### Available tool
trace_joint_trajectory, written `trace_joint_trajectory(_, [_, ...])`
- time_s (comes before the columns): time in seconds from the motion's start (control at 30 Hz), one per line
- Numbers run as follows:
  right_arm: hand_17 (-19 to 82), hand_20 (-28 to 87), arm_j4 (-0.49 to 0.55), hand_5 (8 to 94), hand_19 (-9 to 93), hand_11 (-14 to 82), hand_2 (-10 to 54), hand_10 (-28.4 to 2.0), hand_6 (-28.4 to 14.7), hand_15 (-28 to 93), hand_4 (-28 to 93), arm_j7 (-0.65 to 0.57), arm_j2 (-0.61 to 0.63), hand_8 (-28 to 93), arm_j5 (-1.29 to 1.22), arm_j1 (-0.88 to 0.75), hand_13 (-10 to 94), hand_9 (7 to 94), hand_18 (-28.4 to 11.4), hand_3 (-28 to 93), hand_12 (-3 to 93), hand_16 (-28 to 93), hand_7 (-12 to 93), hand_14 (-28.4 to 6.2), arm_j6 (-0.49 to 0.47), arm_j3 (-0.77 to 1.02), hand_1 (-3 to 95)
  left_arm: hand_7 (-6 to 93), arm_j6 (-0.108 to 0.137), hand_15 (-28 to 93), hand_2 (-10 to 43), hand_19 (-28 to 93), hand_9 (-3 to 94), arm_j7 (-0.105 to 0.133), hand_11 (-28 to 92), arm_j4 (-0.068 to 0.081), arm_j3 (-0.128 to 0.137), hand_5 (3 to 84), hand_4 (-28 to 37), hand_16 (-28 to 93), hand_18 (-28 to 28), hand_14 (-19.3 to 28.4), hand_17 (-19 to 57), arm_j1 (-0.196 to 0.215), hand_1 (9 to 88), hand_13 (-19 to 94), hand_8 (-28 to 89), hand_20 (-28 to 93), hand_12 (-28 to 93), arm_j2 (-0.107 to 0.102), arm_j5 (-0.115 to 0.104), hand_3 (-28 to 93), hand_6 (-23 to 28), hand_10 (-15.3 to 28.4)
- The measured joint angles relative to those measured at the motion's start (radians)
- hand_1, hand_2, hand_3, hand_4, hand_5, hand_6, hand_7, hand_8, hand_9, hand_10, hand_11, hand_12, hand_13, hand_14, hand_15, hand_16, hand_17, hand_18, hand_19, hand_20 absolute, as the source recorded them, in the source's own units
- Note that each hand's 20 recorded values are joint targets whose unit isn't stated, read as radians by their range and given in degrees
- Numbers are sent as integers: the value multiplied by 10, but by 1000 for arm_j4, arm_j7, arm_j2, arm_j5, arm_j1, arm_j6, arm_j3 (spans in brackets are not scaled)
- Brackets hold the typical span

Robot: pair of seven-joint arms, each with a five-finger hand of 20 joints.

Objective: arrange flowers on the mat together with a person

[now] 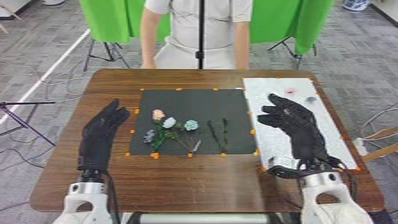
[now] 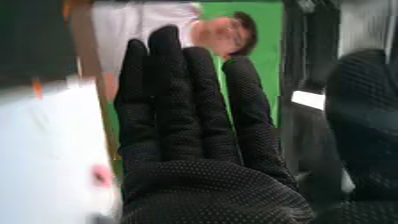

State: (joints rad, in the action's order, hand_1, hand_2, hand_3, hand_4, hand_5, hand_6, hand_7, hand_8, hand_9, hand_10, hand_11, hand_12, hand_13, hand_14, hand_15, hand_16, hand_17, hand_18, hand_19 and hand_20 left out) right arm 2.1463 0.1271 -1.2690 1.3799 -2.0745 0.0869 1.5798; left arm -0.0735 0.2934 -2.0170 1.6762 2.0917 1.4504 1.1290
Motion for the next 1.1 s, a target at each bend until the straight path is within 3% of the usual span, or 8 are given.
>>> trace_joint_trajectory(0.2, [381,370,-112,601,542,187,-95,-133,16,283,-275,-258,188,-128,313,217,743,676,-147,668,185,214,217,-86,38,5,431,63,2,104,-65,19,423,1,128,0,-2,435,-194,30,92,149,73,0,249,358,-54,181,168,-1,-1,671,38,123])
trace_joint_trajectory(0.33, [383,370,-243,601,550,185,-95,-126,22,288,-281,-259,291,-131,458,377,747,675,-147,671,187,222,215,-80,19,-36,453,64,4,105,-65,19,424,2,128,0,-5,435,-194,30,92,151,73,0,250,361,-54,181,168,-1,-1,672,38,123])
trace_joint_trajectory(0.47, [391,374,-346,605,563,184,-95,-116,44,295,-281,-273,346,-130,699,518,760,684,-148,672,187,227,222,-75,-119,-70,496,64,12,105,-65,19,425,2,130,0,-6,436,-195,30,92,149,73,0,251,362,-54,181,169,-3,-1,672,39,124])
trace_joint_trajectory(0.57, [391,374,-430,602,572,181,-95,-114,52,296,-282,-291,365,-94,848,621,765,681,-149,653,189,243,226,-70,-199,-122,521,65,21,106,-64,19,427,4,132,0,-10,438,-195,30,91,149,74,1,252,363,-55,182,169,-4,-2,672,39,123])
trace_joint_trajectory(0.73, [390,374,-569,591,581,178,-95,-115,57,292,-282,-301,354,-126,1044,733,769,664,-150,668,190,267,220,-68,-218,-163,513,67,35,107,-65,19,427,4,135,-1,-13,440,-195,30,90,149,74,4,252,366,-55,182,169,-5,-3,673,40,122])
trace_joint_trajectory(0.9, [377,365,-634,559,572,167,-95,-124,59,294,-283,-319,338,-143,1224,770,749,640,-151,677,186,252,220,-75,-261,-163,493,67,40,107,-65,19,428,6,137,-1,-13,440,-196,30,90,149,74,5,252,365,-55,183,169,-5,-4,673,40,123])
trace_joint_trajectory(1.1, [370,364,-702,506,570,129,-95,-133,51,300,-283,-330,309,-143,1256,797,741,620,-154,675,165,240,208,-79,-396,-159,454,67,40,108,-64,19,427,7,138,-1,-13,440,-196,30,90,148,74,5,253,366,-55,183,169,-4,-9,673,40,122])
